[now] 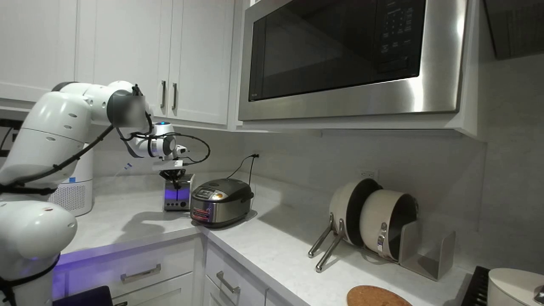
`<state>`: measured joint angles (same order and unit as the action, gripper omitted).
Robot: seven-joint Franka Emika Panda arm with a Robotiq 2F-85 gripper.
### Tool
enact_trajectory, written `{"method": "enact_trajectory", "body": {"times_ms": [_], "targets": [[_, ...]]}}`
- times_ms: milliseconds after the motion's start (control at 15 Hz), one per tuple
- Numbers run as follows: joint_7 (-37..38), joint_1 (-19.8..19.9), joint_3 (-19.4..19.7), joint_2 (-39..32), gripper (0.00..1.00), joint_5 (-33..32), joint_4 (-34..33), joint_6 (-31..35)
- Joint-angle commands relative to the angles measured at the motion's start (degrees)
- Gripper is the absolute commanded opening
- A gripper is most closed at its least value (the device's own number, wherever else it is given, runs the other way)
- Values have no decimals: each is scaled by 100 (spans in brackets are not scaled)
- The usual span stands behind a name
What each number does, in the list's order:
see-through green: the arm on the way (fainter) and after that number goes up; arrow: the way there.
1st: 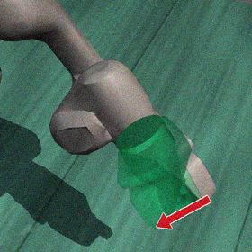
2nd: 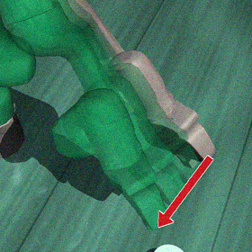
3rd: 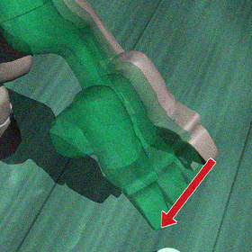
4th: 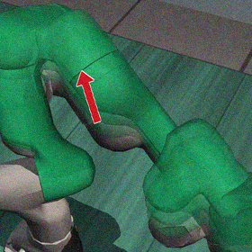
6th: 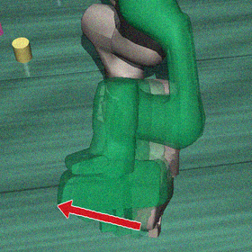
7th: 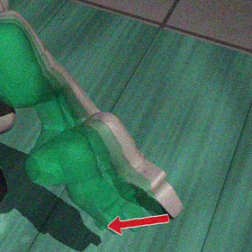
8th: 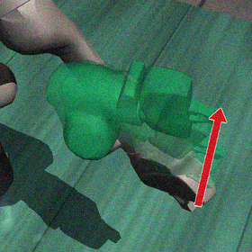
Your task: Press down the lever on the toaster
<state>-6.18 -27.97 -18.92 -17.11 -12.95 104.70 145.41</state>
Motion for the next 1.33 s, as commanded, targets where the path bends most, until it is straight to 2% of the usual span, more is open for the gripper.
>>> {"method": "enact_trajectory", "body": {"times_ms": [0, 1267], "targets": [[193, -61, -26, -126, 0, -72, -212, -294], [237, -190, 88, -685, 0, -166, -868, -803]]}}
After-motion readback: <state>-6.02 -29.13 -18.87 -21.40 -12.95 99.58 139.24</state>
